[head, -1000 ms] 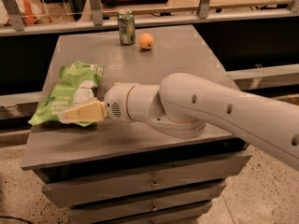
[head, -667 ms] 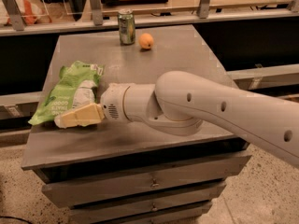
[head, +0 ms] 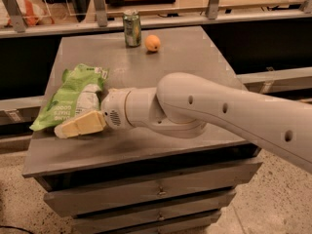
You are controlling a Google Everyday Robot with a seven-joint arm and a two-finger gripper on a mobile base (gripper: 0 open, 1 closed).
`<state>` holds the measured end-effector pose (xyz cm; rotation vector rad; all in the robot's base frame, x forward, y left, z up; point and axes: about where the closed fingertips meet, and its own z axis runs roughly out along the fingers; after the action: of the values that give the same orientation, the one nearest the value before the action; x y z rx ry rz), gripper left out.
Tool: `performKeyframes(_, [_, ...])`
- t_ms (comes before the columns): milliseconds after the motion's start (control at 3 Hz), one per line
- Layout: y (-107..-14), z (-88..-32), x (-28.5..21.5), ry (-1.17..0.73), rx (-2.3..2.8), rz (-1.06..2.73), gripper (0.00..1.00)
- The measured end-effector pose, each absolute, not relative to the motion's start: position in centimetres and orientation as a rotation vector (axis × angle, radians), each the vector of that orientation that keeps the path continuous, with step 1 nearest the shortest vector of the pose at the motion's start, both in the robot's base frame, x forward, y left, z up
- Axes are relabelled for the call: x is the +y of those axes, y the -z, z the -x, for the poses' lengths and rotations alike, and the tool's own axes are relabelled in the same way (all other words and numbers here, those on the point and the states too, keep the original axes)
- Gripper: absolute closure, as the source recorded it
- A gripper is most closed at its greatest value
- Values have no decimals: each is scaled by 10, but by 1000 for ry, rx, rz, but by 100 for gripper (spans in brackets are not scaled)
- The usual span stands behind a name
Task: Move green rice chip bag near orange
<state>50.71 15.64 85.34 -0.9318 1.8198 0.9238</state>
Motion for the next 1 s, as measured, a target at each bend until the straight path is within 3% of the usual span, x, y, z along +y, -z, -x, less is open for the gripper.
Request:
performKeyframes(333, [-852, -504, 161, -937, 1804, 972, 18])
performKeyframes(1000, [-850, -496, 172, -959, 1791, 1022, 64])
